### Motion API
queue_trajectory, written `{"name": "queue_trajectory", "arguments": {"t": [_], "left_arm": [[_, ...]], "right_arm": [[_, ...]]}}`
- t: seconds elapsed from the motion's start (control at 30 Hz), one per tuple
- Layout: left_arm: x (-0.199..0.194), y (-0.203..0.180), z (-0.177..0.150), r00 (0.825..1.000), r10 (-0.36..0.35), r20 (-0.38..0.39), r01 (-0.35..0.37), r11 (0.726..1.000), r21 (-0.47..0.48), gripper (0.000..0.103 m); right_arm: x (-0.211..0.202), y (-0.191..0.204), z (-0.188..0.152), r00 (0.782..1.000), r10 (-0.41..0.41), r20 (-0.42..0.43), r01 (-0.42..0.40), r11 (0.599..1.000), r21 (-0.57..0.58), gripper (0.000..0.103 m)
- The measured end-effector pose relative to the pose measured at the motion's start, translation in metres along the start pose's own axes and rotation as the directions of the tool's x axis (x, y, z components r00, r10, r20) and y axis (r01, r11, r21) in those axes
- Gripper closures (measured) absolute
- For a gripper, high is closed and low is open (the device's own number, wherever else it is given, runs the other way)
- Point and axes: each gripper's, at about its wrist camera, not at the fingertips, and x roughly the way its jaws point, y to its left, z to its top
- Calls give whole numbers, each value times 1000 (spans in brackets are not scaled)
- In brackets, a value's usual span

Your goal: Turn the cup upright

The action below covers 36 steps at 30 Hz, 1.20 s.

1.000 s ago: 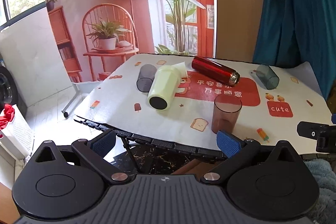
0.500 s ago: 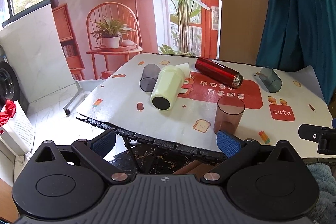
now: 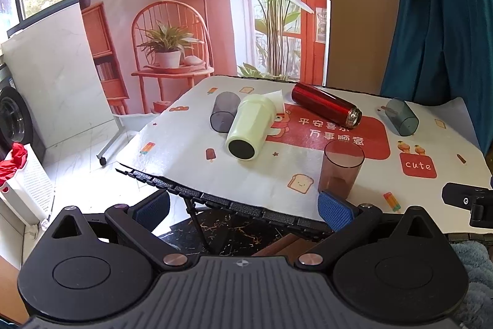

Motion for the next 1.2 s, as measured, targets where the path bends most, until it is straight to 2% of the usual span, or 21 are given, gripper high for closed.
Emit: {"name": "queue_trajectory", "arguments": {"t": [1.2], "left_arm": [[4, 4, -3, 1000, 10, -27, -10, 1000, -10, 0]], "right_arm": [[5, 0, -4, 1000, 2, -7, -2, 1000, -1, 0]]}}
